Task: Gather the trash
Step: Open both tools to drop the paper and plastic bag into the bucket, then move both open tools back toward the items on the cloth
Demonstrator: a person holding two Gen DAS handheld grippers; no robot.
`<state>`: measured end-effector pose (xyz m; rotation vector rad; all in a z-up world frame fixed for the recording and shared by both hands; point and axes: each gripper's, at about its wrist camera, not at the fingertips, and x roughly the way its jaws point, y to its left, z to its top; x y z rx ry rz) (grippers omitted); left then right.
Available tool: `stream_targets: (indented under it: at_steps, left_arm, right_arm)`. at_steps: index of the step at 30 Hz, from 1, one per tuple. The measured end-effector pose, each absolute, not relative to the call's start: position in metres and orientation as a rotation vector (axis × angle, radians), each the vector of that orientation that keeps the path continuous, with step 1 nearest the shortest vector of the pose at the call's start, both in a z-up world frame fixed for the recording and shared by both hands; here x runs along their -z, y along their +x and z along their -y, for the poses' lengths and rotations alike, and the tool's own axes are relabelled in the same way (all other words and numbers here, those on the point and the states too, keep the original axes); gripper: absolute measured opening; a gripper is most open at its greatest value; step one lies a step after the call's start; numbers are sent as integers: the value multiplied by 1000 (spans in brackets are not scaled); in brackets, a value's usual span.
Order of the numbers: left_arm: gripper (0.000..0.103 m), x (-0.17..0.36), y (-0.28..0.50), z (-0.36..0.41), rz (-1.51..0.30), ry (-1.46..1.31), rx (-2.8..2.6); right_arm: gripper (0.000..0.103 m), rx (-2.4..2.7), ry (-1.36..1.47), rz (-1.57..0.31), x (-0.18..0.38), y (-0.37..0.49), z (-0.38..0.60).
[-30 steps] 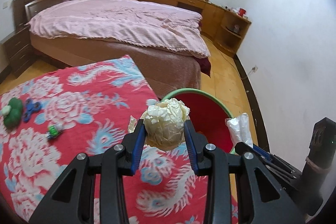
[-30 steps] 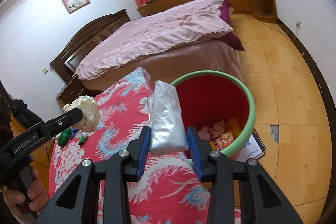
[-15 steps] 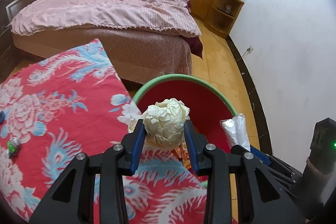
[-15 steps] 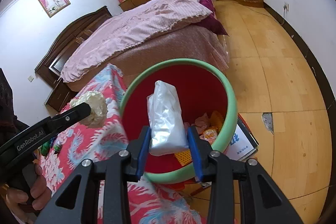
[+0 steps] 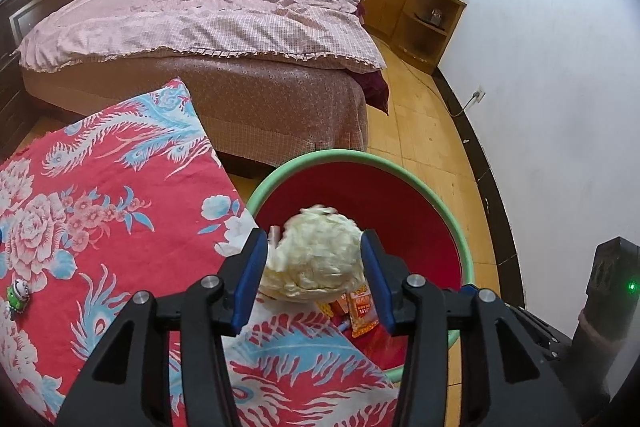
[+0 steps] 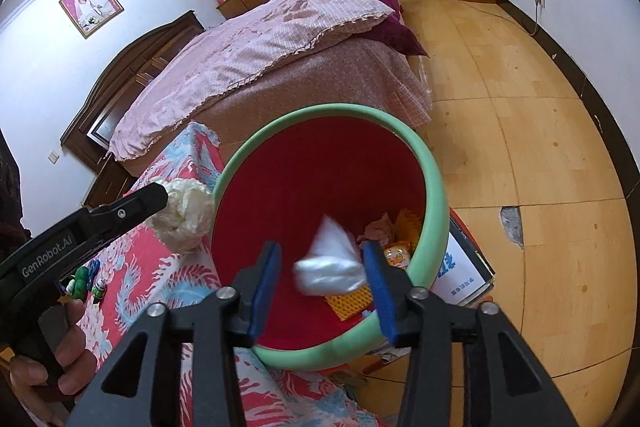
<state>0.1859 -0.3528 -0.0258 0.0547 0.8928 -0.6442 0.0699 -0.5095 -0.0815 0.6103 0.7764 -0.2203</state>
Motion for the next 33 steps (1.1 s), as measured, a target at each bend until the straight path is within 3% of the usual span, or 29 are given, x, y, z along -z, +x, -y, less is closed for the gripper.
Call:
stream_targets:
  at_steps: [18,33]
  left_arm:
    - [49,-19,158,294,-799,-1,573]
    - [49,-58,109,184,-704,-33,402]
  right_arm:
    - [68,191,579,-708,44,44,484]
    - [69,74,518,-671,8,20,417]
